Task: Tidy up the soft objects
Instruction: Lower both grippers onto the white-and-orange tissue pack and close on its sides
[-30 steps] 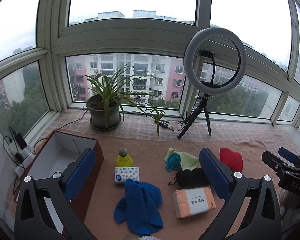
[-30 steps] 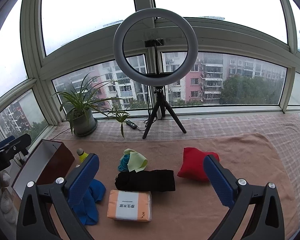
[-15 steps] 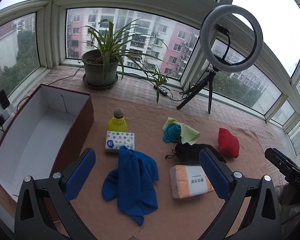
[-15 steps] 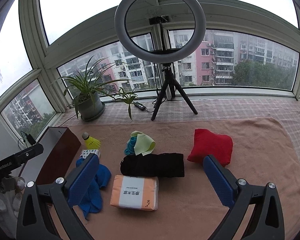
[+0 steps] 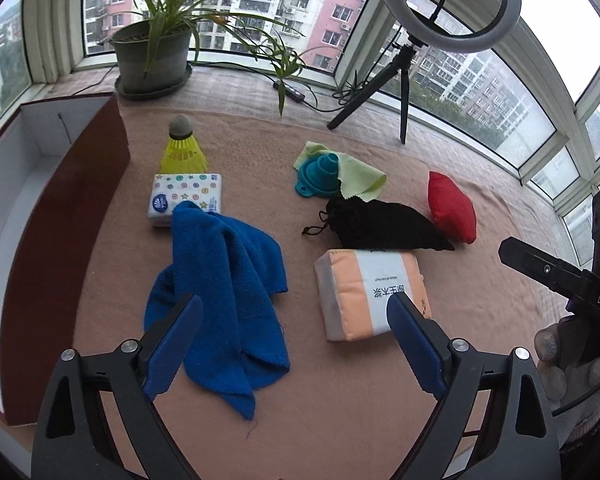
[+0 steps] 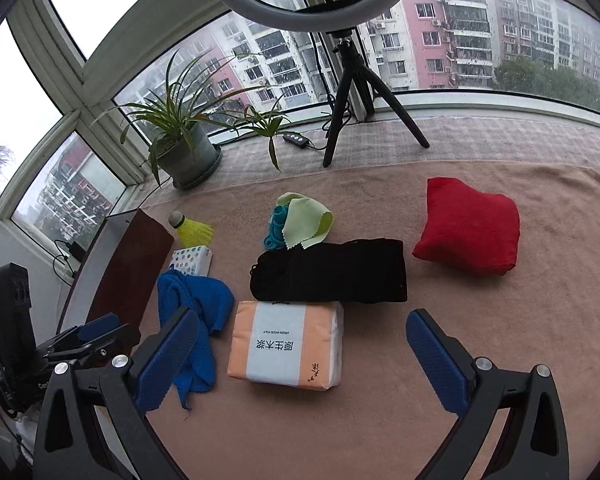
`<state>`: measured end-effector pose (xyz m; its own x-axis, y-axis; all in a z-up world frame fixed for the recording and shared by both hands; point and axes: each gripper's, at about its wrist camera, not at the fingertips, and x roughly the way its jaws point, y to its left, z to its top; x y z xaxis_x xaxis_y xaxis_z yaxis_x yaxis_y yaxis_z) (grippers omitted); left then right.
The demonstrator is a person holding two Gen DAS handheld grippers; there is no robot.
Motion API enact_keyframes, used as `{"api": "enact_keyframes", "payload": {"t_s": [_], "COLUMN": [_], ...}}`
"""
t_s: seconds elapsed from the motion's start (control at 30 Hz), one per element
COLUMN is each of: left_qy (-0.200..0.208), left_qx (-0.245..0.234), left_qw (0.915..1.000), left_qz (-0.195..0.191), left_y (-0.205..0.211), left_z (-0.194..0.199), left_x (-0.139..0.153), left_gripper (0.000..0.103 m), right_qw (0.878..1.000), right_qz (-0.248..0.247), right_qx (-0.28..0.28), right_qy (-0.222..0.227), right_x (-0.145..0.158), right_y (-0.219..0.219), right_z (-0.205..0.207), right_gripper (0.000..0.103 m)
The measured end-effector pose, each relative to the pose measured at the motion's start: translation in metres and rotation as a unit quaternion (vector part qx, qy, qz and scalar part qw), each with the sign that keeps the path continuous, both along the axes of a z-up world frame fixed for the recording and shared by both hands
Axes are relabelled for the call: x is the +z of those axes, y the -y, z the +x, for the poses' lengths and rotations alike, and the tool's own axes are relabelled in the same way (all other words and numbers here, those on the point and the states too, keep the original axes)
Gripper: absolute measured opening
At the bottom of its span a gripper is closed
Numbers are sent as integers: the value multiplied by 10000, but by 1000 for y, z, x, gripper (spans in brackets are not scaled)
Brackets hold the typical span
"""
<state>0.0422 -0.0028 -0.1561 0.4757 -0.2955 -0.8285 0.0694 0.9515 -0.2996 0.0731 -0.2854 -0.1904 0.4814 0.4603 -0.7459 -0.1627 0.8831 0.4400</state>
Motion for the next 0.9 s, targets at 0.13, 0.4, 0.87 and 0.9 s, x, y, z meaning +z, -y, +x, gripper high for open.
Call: {"api": "enact_keyframes", "payload": {"t_s": [0.13,0.4,0.87,0.9], "left_qy": [-211,-650,-1066,-1077], "left_qx": [-264,-616,-800,-816], "left_qw": [9994,9952,9887,9883], "left_qz": [-117,-393,-690,-701], "left_y": [16,36,48,48], "left_z": [4,16,33,33], "left_x": [-15,-40,-70,-71], "left_gripper": [83,70,58,58], "right_qw": [9994,9942,9838,9838], "right_qz": [29,290,544,513], "right_qx": [191,431,668,681], "right_qy": [-272,-936,-1574,-1576], "right_x": [-17,-52,-87,-87], "right_y": [-8,-16,-28,-29], "right_z": [6,24,42,42], "right_gripper": [96,80,63,63]}}
